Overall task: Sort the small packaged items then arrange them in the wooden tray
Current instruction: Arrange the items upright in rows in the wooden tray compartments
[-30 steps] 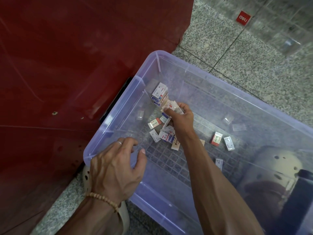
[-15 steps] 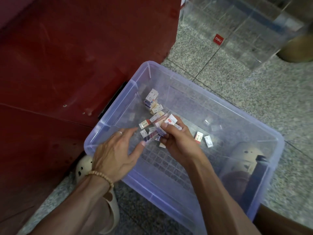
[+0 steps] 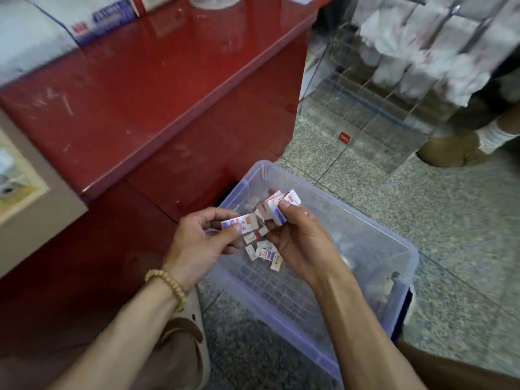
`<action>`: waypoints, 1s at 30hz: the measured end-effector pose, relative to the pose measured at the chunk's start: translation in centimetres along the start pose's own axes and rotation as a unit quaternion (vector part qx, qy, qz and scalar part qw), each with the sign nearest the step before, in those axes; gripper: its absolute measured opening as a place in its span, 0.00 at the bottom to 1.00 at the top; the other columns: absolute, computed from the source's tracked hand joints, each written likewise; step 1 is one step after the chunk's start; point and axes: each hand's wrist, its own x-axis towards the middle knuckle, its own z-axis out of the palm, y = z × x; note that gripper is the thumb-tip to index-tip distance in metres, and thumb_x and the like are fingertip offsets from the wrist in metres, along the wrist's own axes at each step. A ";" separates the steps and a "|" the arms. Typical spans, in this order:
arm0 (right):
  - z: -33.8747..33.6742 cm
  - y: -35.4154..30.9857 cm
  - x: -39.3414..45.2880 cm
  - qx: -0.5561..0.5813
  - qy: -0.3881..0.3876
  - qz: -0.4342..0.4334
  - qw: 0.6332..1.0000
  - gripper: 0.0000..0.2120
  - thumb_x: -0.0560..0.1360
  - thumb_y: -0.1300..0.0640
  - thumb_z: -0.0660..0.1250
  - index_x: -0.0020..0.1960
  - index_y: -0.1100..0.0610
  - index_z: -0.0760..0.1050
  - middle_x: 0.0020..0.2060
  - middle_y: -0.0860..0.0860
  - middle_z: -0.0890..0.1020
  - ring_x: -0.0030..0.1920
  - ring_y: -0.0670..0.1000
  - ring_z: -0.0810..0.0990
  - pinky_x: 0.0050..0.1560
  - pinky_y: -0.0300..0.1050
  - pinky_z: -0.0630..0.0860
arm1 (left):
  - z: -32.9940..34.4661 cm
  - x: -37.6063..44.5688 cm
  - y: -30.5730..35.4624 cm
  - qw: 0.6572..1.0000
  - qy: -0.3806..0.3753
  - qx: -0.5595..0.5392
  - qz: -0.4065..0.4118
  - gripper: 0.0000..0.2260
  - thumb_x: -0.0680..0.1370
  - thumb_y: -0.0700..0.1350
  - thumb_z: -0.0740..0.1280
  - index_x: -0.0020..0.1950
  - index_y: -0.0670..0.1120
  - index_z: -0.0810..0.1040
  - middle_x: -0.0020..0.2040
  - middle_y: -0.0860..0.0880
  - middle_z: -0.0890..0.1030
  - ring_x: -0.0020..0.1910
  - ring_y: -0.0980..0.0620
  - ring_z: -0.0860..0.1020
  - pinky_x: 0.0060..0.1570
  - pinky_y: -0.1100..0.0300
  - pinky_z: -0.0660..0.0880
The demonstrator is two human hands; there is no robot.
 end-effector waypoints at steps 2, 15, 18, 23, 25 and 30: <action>2.0 -0.8 -1.6 -0.018 -0.003 0.004 1.000 0.16 0.69 0.55 0.72 0.55 0.59 0.76 0.37 0.50 0.83 0.34 0.45 0.79 0.41 0.43 0.68 | -0.9 -1.4 1.2 1.000 0.016 0.004 0.017 0.06 0.75 0.32 0.69 0.49 0.41 0.81 0.36 0.44 0.82 0.30 0.55 0.81 0.31 0.66 0.77; 14.8 -0.9 -9.1 -0.060 -0.030 -0.005 0.998 0.02 0.79 0.63 0.64 0.50 0.60 0.75 0.35 0.53 0.79 0.30 0.47 0.74 0.29 0.37 0.73 | -10.3 -11.8 7.8 0.986 0.129 0.010 0.106 0.09 0.73 0.33 0.72 0.48 0.44 0.79 0.37 0.43 0.83 0.33 0.52 0.81 0.32 0.63 0.76; 17.8 -0.6 -10.1 -0.086 -0.062 -0.019 0.994 0.09 0.81 0.63 0.62 0.60 0.58 0.73 0.35 0.53 0.80 0.30 0.47 0.74 0.29 0.37 0.71 | -13.1 -14.1 8.9 0.979 0.162 0.019 0.123 0.08 0.73 0.32 0.72 0.47 0.44 0.80 0.36 0.44 0.83 0.32 0.53 0.81 0.31 0.64 0.76; 22.7 0.7 -11.1 -0.130 -0.096 -0.031 0.986 0.11 0.81 0.62 0.63 0.61 0.53 0.72 0.34 0.53 0.77 0.28 0.46 0.72 0.27 0.36 0.68 | -17.3 -16.8 10.2 0.971 0.196 0.015 0.136 0.09 0.73 0.31 0.71 0.45 0.46 0.79 0.37 0.44 0.81 0.30 0.52 0.80 0.28 0.66 0.74; 24.4 1.3 -11.2 -0.130 -0.106 -0.027 0.985 0.12 0.81 0.62 0.62 0.62 0.52 0.73 0.34 0.54 0.77 0.27 0.47 0.72 0.26 0.37 0.69 | -18.9 -17.5 10.4 0.967 0.208 0.038 0.144 0.09 0.74 0.33 0.71 0.44 0.47 0.80 0.38 0.44 0.82 0.30 0.53 0.80 0.30 0.63 0.75; 28.1 3.3 -10.7 -0.183 -0.138 -0.011 0.973 0.01 0.81 0.59 0.64 0.51 0.55 0.72 0.35 0.55 0.79 0.28 0.47 0.71 0.26 0.38 0.68 | -24.0 -19.1 10.2 0.948 0.259 0.105 0.151 0.10 0.73 0.36 0.73 0.44 0.52 0.81 0.43 0.43 0.83 0.38 0.43 0.83 0.41 0.52 0.81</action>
